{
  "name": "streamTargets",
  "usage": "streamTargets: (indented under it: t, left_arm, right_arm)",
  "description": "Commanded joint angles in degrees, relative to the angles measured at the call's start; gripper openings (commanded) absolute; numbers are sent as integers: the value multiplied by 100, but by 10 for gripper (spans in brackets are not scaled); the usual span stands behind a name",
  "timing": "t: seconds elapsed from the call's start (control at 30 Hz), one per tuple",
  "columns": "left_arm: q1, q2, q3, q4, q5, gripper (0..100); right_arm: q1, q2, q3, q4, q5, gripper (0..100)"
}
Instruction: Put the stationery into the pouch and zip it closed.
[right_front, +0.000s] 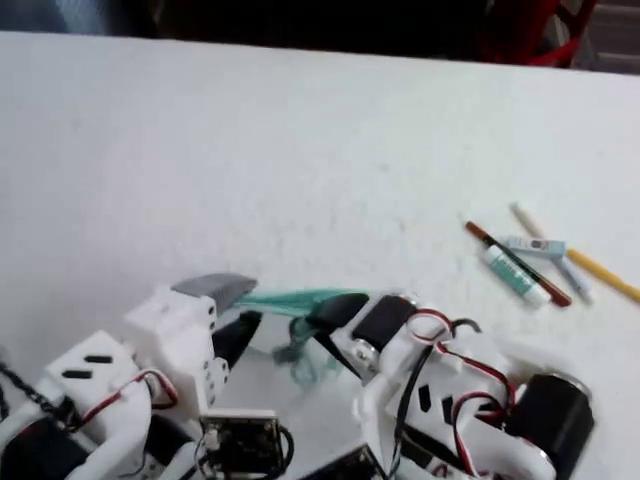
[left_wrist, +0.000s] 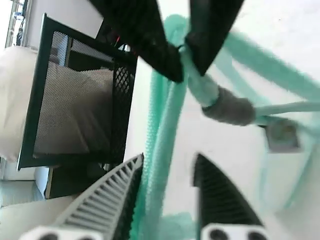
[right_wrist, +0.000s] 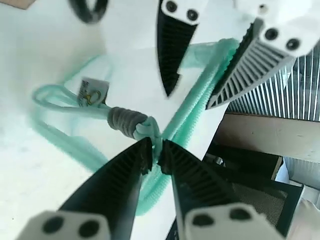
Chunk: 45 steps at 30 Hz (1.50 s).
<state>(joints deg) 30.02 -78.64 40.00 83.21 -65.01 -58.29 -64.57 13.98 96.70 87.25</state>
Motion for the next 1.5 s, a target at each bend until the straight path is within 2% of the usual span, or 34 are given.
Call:
streamTargets:
  t: [0.0, 0.1, 0.27, 0.33, 0.5, 0.63, 0.8, 1.07, 1.1, 1.17, 1.23, 1.33, 1.47]
  left_arm:
    - [22, 13, -220, 53, -26, 24]
    - [22, 13, -281, 44, 229, 24]
    - [-22, 13, -316, 44, 545, 24]
    - [-22, 13, -299, 9, 659, 24]
    - [-13, 22, -316, -167, 923, 24]
    - [-110, 22, -316, -44, 905, 24]
    - [-312, 22, -316, 9, 897, 24]
    - [-295, 13, -580, 325, 923, 24]
    - [-295, 13, -642, 334, 932, 24]
    - [-330, 13, -677, 334, 941, 24]
    - [-330, 13, -668, 325, 1055, 24]
    - [-330, 13, -712, 316, 1442, 24]
    - [-330, 13, -668, -123, 2277, 24]
  right_arm:
    - [92, -171, -88, 4, 237, 19]
    - [198, -136, -70, 13, 237, 19]
    - [1015, -127, -70, 13, 255, 19]
    - [1279, -145, 18, 4, 501, 19]
    - [1587, -136, 316, -75, 642, 19]
    - [2264, -136, 651, -532, 659, 19]
    - [3037, -136, 1187, -945, 1169, 19]
    - [3626, -136, 2189, -1974, 1187, 19]
    - [3618, -171, 2259, -2079, 1011, 19]
    - [3380, -215, 2092, -2255, 149, 19]
    - [3081, -303, 1530, -2352, -1152, 19]
    - [2932, -356, 668, -2466, -3516, 19]
    - [2932, -66, 712, -2466, -5468, 24]
